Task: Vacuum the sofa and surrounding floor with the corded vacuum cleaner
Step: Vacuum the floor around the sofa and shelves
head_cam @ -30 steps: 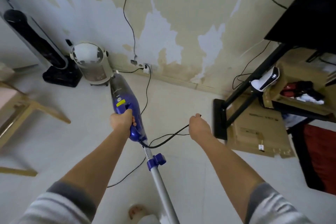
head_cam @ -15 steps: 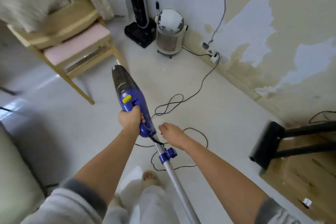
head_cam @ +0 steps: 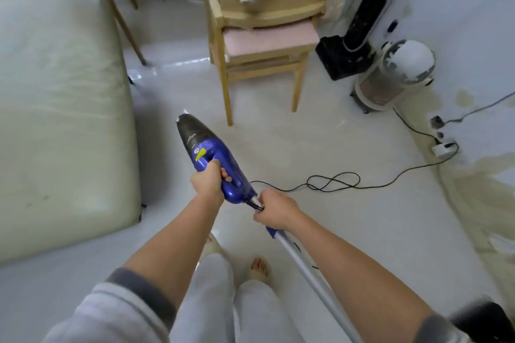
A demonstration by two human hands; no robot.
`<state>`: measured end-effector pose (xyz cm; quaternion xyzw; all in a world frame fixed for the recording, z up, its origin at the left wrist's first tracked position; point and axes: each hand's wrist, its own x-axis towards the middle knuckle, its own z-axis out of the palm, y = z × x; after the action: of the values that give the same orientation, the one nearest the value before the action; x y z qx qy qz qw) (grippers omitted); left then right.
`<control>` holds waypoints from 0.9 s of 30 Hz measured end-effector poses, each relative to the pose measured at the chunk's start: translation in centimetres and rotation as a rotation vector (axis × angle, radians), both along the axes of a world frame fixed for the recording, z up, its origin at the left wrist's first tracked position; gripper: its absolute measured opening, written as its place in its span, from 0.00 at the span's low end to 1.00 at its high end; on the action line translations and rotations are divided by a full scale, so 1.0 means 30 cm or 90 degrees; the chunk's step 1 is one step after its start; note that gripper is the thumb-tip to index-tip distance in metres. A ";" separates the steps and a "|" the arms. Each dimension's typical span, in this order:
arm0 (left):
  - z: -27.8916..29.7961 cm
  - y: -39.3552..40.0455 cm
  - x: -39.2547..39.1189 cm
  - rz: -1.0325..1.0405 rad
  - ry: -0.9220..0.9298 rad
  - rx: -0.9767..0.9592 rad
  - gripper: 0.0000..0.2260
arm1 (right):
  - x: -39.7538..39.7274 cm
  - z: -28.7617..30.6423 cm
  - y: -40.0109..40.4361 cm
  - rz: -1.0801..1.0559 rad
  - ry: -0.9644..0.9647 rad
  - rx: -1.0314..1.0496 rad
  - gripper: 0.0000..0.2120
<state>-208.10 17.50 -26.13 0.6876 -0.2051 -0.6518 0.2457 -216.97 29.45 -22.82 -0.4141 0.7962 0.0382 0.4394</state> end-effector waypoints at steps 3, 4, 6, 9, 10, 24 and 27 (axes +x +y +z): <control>-0.066 -0.118 0.100 0.047 0.014 0.041 0.11 | 0.077 -0.034 -0.144 0.054 0.047 0.034 0.08; -0.101 -0.174 0.139 0.063 0.019 0.053 0.11 | 0.108 -0.060 -0.208 0.063 0.058 0.036 0.09; -0.149 -0.249 0.183 0.071 0.023 0.077 0.12 | 0.150 -0.091 -0.281 0.070 0.082 0.036 0.12; -0.246 -0.359 0.242 0.074 0.019 0.099 0.12 | 0.208 -0.166 -0.390 0.100 0.120 0.020 0.11; -0.279 -0.386 0.256 0.069 0.021 0.110 0.12 | 0.226 -0.189 -0.418 0.106 0.121 0.020 0.12; -0.654 -0.705 0.208 0.128 0.008 0.109 0.08 | 0.186 -0.588 -0.737 0.131 0.142 -0.024 0.10; -0.750 -0.765 0.178 0.145 0.003 0.121 0.09 | 0.142 -0.677 -0.810 0.155 0.131 -0.031 0.10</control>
<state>-202.75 -5.47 -48.62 0.7248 -0.0624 -0.6379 0.2528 -212.72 5.14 -43.13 -0.5118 0.7818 0.1140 0.3374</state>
